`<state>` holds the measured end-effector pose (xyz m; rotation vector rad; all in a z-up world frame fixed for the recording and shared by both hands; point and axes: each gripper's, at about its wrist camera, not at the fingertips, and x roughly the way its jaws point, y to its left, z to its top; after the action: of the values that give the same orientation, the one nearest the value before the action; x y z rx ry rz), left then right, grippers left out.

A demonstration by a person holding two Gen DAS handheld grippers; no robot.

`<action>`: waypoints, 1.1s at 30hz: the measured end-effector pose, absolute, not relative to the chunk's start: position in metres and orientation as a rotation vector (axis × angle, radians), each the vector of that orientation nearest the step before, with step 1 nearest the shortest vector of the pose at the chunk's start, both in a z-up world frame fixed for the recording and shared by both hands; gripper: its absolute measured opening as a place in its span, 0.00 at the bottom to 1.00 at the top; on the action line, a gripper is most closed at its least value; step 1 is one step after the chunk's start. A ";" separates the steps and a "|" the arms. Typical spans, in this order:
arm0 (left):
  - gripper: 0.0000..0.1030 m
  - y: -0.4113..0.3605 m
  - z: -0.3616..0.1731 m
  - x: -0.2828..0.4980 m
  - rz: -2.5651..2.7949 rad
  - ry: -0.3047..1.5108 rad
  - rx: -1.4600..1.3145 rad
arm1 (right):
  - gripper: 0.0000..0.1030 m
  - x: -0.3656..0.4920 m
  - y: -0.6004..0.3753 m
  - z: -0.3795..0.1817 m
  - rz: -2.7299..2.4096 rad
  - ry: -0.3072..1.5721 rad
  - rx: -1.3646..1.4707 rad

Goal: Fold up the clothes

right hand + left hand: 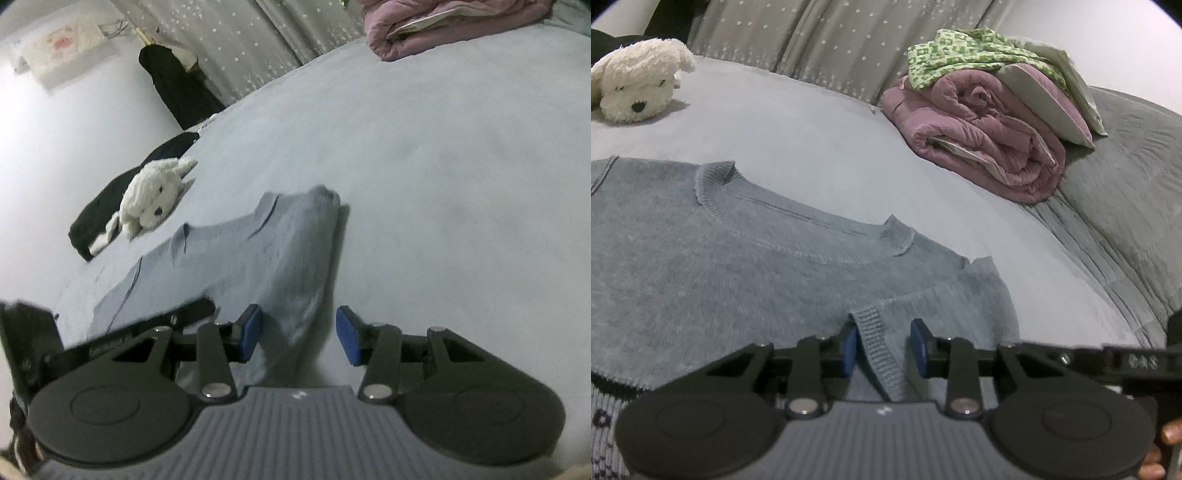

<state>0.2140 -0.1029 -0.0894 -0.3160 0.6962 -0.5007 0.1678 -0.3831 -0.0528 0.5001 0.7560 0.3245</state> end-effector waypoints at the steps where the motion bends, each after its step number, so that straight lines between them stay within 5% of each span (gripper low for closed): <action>1: 0.24 -0.103 -0.090 0.215 -0.499 0.696 -0.321 | 0.48 0.171 -0.383 -0.054 0.325 0.747 0.514; 7: 0.03 -0.100 -0.089 0.219 -0.496 0.704 -0.343 | 0.44 0.182 -0.383 -0.068 0.314 0.661 0.583; 20: 0.02 -0.079 -0.053 0.246 -0.520 0.697 -0.332 | 0.44 0.183 -0.387 -0.072 0.324 0.596 0.604; 32: 0.03 -0.055 -0.097 0.273 -0.506 0.753 -0.538 | 0.43 0.202 -0.372 -0.073 0.248 0.525 0.548; 33: 0.03 -0.056 -0.097 0.273 -0.506 0.752 -0.533 | 0.36 0.205 -0.370 -0.073 0.240 0.519 0.540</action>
<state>0.2727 -0.0557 -0.0970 -0.5327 0.7518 -0.5055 0.2053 -0.3703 -0.0730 0.5402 0.5187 0.2400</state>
